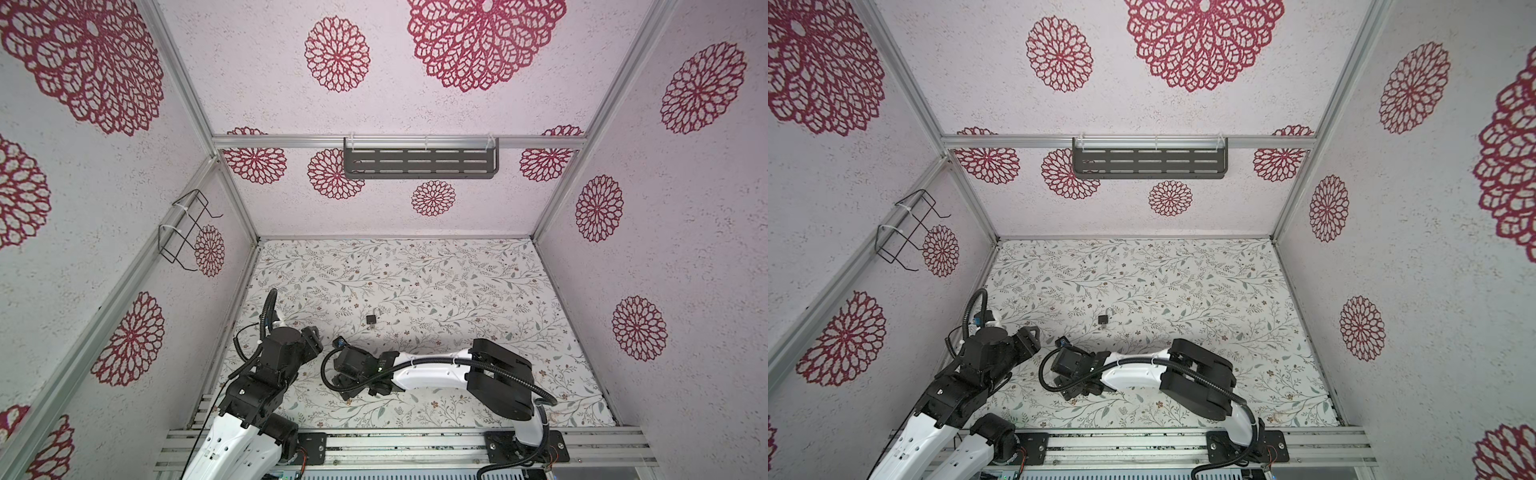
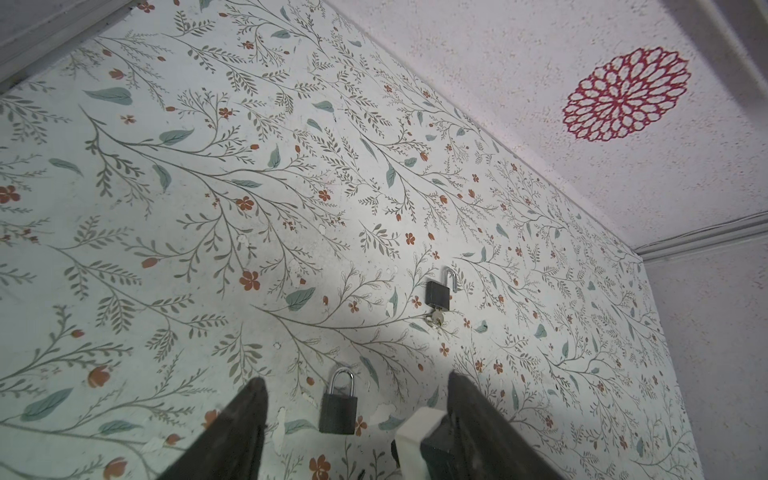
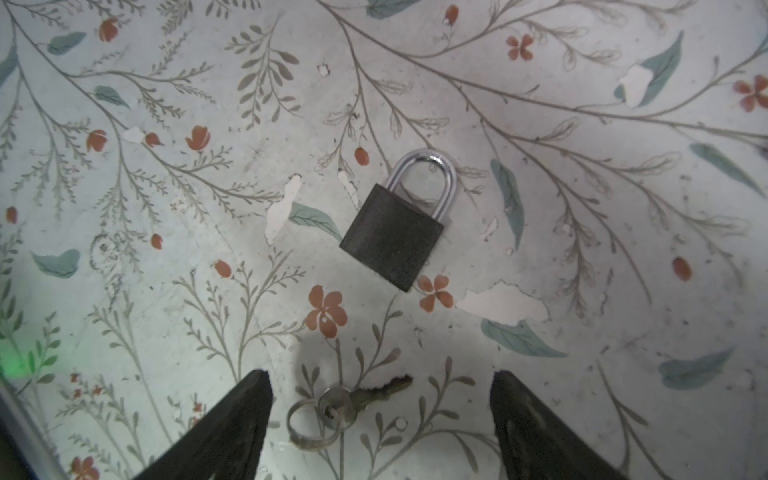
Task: Unlock with the key
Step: 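Move the right gripper down over the key ring lying on the table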
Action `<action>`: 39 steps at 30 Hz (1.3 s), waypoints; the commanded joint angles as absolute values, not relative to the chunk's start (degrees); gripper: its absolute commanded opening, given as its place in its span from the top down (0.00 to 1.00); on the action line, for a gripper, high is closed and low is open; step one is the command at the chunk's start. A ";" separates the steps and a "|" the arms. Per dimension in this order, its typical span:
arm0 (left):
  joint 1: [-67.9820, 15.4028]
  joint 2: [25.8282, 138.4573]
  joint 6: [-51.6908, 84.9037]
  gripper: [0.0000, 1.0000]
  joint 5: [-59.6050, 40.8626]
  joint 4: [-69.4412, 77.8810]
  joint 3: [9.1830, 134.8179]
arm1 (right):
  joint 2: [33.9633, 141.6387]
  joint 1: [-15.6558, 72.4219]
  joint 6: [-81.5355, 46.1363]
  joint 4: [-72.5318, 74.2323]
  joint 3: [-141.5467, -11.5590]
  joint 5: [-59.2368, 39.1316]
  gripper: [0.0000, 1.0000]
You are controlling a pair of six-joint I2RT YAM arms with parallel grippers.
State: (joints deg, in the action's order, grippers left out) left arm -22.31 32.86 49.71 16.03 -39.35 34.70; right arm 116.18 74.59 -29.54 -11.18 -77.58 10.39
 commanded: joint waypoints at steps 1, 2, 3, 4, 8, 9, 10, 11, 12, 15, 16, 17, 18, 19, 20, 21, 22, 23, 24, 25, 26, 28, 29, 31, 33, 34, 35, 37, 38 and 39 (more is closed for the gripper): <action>-21.53 32.73 50.89 0.29 17.12 -39.79 34.37 | 116.32 75.07 -28.39 -14.57 -79.91 13.14 0.14; -21.47 32.85 50.89 0.29 17.23 -39.73 34.28 | 116.60 75.03 -28.39 -15.11 -80.14 13.58 0.14; -21.49 32.87 51.02 0.29 17.25 -39.58 34.20 | 116.72 75.09 -28.33 -15.37 -80.31 13.77 0.14; -21.42 32.83 51.23 0.29 17.08 -39.34 34.11 | 116.77 75.13 -28.32 -15.53 -80.28 13.85 0.14; -21.32 33.23 52.01 0.29 15.91 -37.26 33.37 | 116.65 75.24 -27.97 -17.23 -80.10 14.21 0.14; -21.23 33.51 52.18 0.29 15.60 -36.85 33.23 | 116.57 75.32 -27.79 -17.51 -79.94 14.17 0.14; -21.25 33.86 52.29 0.29 15.42 -36.58 33.18 | 116.27 75.32 -27.51 -17.69 -79.59 14.14 0.14; -21.21 34.14 52.38 0.29 15.06 -36.32 33.14 | 115.99 75.32 -27.17 -17.90 -79.17 14.14 0.14; -21.24 34.41 52.45 0.29 14.87 -36.15 33.13 | 115.64 75.32 -27.03 -18.07 -78.77 14.03 0.13; -21.11 34.92 52.56 0.29 14.44 -35.49 33.13 | 114.49 75.32 -26.81 -19.24 -77.56 14.50 0.13; -21.11 35.13 52.64 0.29 14.33 -35.21 32.98 | 113.82 75.37 -26.72 -19.53 -76.95 14.96 0.13; -21.15 35.23 52.66 0.29 14.11 -34.98 32.89 | 113.23 75.33 -26.77 -19.68 -76.31 15.28 0.13; -21.09 35.32 52.97 0.29 13.85 -34.77 32.72 | 112.37 75.25 -26.63 -19.82 -75.49 15.59 0.12; -21.09 35.35 53.15 0.29 13.48 -34.48 32.61 | 111.47 75.17 -26.63 -19.81 -74.62 15.79 0.12; -21.09 35.43 53.22 0.29 13.23 -34.16 32.52 | 110.71 75.07 -26.82 -19.90 -73.88 16.05 0.12; -21.09 35.59 53.34 0.29 12.86 -33.93 32.56 | 109.74 74.95 -26.97 -19.99 -72.95 16.23 0.12; -21.09 35.68 53.44 0.29 12.59 -33.56 32.44 | 108.74 74.65 -27.19 -19.91 -72.00 16.14 0.12; -21.08 35.75 53.44 0.29 12.41 -33.26 32.50 | 107.97 74.49 -27.24 -19.88 -71.16 16.10 0.12; -21.09 35.85 53.44 0.29 12.21 -32.94 32.56 | 106.99 74.13 -27.54 -19.95 -70.25 16.34 0.12; -21.05 36.07 53.44 0.29 11.95 -32.64 32.52 | 106.12 73.82 -27.67 -20.06 -69.50 16.49 0.12; -21.03 36.24 53.40 0.29 11.74 -32.32 32.54 | 105.49 73.53 -27.75 -20.16 -68.90 16.66 0.12; -21.09 36.73 53.40 0.29 11.52 -31.81 32.69 | 104.39 73.78 -28.21 -20.57 -68.38 17.66 0.13; -21.09 36.82 53.44 0.30 11.53 -31.58 32.70 | 104.17 74.03 -28.05 -20.15 -68.34 16.91 0.13; -21.00 37.14 53.53 0.30 11.56 -31.00 32.62 | 104.06 74.77 -28.07 -18.42 -68.29 14.03 0.14; -21.02 37.34 53.61 0.30 11.56 -30.61 32.69 | 104.20 74.73 -28.81 -16.53 -68.20 11.25 0.15; -20.92 37.44 53.65 0.30 11.57 -30.59 32.70 | 104.31 74.66 -29.19 -15.82 -68.20 11.03 0.16; -20.98 37.49 53.70 0.30 11.43 -30.54 32.77 | 104.38 74.66 -29.35 -15.36 -68.36 10.98 0.17; -21.00 37.31 53.70 0.30 11.20 -30.71 32.86 | 104.70 74.64 -29.36 -14.43 -68.84 10.34 0.20; -21.01 37.19 53.57 0.30 11.20 -30.84 32.94 | 104.89 74.62 -29.36 -14.29 -69.12 9.93 0.21; -21.01 37.09 53.36 0.30 11.28 -31.17 33.00 | 105.34 74.55 -29.36 -14.33 -69.54 9.44 0.22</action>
State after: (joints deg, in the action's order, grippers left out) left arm -21.69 37.47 52.80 11.18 -32.14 32.95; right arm 106.45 74.48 -28.53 -15.66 -68.03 11.09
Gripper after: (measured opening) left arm 0.704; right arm 0.780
